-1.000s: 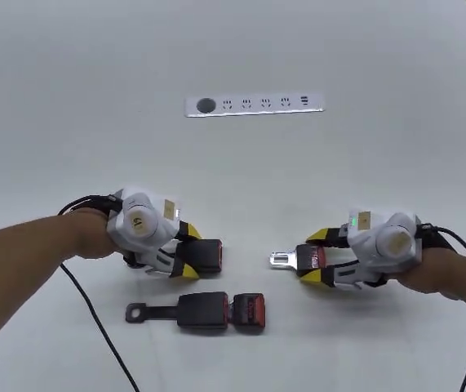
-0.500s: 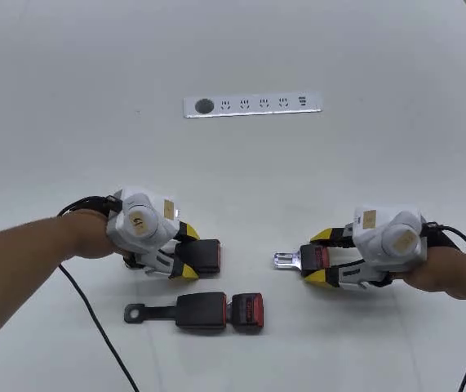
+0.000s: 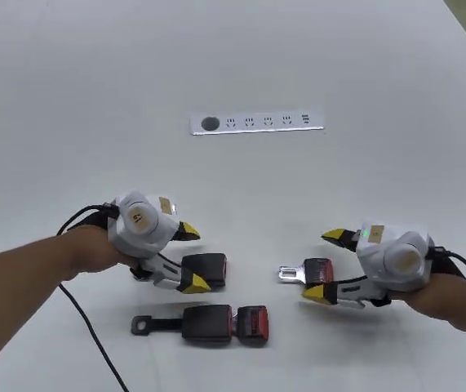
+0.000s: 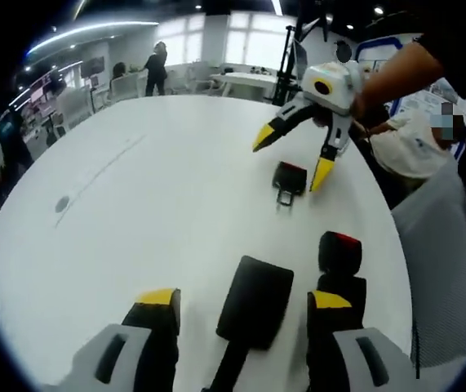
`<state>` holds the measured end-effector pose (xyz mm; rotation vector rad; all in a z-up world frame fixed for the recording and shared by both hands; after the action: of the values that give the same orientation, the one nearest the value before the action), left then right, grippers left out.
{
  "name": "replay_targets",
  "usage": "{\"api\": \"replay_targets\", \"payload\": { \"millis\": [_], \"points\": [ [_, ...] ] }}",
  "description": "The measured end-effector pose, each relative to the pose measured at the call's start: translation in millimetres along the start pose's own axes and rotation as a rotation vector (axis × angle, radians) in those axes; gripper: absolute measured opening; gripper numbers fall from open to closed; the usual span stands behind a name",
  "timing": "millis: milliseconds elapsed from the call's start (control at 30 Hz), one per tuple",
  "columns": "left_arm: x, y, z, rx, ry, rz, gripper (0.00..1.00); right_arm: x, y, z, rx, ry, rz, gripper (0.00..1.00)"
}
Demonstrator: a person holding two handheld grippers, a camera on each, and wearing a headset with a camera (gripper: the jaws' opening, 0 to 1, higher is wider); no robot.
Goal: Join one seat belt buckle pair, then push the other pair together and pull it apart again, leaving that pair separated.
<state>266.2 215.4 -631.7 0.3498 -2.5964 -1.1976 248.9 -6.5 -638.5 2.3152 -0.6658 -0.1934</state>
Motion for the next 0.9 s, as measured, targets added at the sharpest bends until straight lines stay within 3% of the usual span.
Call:
{"api": "replay_targets", "payload": {
  "millis": [167, 267, 333, 433, 500, 600, 667, 733, 833, 900],
  "points": [
    [-7.7, 16.5, -2.9, 0.089, 0.096, -0.11, 0.86, 7.1, 14.1, -11.1, 0.057, -0.121, 0.112, 0.74],
    [-8.2, 28.6, -1.4, 0.101, 0.142, -0.17, 0.91, 6.7, 24.6, -20.2, 0.09, -0.175, 0.172, 0.79],
    [-4.8, 36.4, -5.3, 0.139, 0.19, -0.185, 0.94, 6.4, 26.4, -18.7, 0.103, -0.197, 0.197, 0.81],
    [-9.7, 49.2, 2.4, 0.175, 0.261, -0.274, 0.95, -1.6, 31.1, -21.6, 0.12, -0.219, 0.223, 0.84],
    [-6.8, 57.3, 5.3, 0.221, 0.335, -0.291, 0.98, -3.8, 35.7, -23.3, 0.132, -0.245, 0.249, 0.87],
    [2.0, 65.5, 13.4, 0.208, 0.315, -0.315, 0.99, -11.0, 44.6, -27.7, 0.15, -0.271, 0.281, 0.89],
    [2.3, 72.8, 21.5, 0.212, 0.336, -0.328, 1.0, -15.0, 48.2, -28.0, 0.15, -0.265, 0.298, 0.9],
    [10.8, 79.2, 22.6, 0.24, 0.347, -0.348, 1.0, -22.6, 52.0, -30.0, 0.157, -0.272, 0.312, 0.92],
    [22.4, 85.4, 30.0, 0.238, 0.351, -0.355, 1.0, -23.3, 57.9, -28.0, 0.169, -0.279, 0.329, 0.94],
    [31.7, 93.2, 33.0, 0.248, 0.362, -0.363, 1.0, -33.0, 64.1, -27.5, 0.176, -0.289, 0.339, 0.95]
  ]
}}
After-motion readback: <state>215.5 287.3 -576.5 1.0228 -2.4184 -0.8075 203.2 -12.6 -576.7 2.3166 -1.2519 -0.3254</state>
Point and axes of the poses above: the centre of the closed fingertips' face, and the gripper's own axes: y roughly backward along the fingers, x roughly to its right, z roughly out of its underside, the point moved 4 cm from there along y, roughly backward along the fingers, and after that the axes turned 2 degrees about -x, right-handed, at the moved point
